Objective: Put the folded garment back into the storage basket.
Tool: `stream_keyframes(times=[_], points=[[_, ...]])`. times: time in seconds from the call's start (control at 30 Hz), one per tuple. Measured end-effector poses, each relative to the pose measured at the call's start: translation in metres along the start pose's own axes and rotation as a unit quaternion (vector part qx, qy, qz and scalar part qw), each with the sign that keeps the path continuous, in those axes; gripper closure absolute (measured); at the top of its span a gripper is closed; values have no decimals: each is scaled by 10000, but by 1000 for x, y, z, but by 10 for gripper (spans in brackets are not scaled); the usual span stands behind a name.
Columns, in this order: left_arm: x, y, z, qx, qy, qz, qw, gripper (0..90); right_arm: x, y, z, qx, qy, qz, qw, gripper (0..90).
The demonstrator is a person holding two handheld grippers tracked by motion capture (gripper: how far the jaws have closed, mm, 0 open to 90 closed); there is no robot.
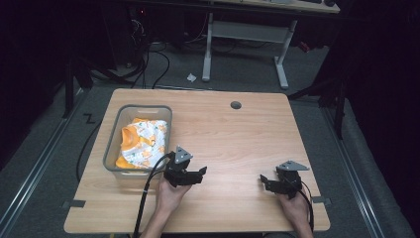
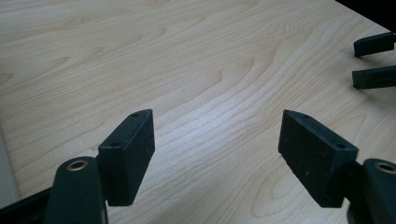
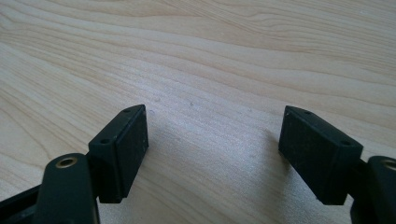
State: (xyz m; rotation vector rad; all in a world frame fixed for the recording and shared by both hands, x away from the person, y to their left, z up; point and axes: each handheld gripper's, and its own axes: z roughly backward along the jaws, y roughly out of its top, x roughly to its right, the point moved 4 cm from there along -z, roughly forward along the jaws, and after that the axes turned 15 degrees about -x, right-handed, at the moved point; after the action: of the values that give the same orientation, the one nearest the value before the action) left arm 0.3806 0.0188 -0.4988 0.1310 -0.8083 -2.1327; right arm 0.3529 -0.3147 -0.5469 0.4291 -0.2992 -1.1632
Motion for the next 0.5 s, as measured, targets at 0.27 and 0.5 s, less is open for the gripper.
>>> stream_keyframes(times=[0.27, 0.5], points=[[2, -3, -8, -38, -27, 20, 10000, 279, 0, 0, 0, 0, -1, 1, 10000, 243], [5, -4, -14, -73, -73, 27, 9999, 280, 0, 0, 0, 0, 0, 0, 10000, 243]])
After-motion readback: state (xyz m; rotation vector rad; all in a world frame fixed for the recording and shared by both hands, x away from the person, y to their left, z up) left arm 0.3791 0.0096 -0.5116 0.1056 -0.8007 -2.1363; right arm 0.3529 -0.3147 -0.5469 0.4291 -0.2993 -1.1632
